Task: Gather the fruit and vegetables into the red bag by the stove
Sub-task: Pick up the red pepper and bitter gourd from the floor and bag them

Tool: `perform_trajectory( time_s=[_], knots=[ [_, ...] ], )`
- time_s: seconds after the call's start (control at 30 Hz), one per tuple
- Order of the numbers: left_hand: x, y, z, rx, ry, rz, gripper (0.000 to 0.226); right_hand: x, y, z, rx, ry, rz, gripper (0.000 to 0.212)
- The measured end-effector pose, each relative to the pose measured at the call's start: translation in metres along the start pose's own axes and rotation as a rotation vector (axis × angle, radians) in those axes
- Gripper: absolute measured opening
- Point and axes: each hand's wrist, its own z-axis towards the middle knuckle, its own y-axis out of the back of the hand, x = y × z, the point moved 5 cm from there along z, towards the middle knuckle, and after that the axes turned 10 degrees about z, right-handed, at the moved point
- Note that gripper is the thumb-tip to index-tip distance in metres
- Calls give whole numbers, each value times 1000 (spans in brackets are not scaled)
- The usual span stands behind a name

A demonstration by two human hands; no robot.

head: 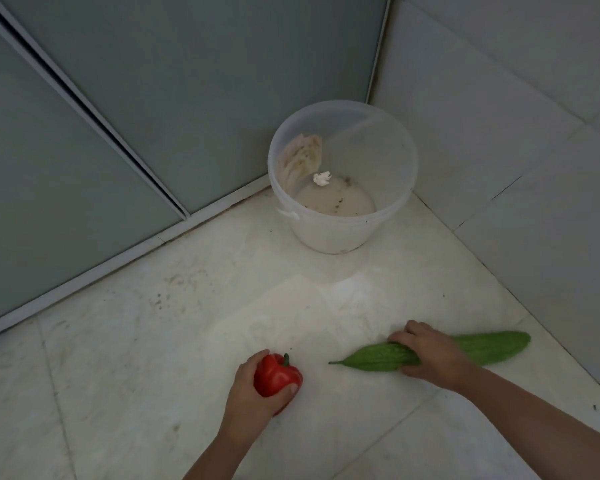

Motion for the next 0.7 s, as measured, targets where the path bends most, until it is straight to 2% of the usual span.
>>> perform_trajectory(
  time_s=[0.13, 0.27, 0.5, 0.63, 0.7],
  knots=[
    [-22, 19, -3, -62, -62, -61, 69, 3, 15, -6, -91, -27, 223, 47],
    [-66, 42, -15, -98, -146, -131, 65, 13, 65, -12, -179, -28, 394, 43],
    [-180, 100, -42, -137, -340, -157, 65, 74, 167, -48, -352, 64, 504, 44],
    [-247, 139, -69, -162, -411, -214, 70, 112, 220, -85, -554, 62, 626, 43],
    [-274, 158, -86, -168, -409, -238, 65, 133, 249, -107, -643, 63, 663, 45]
  ],
)
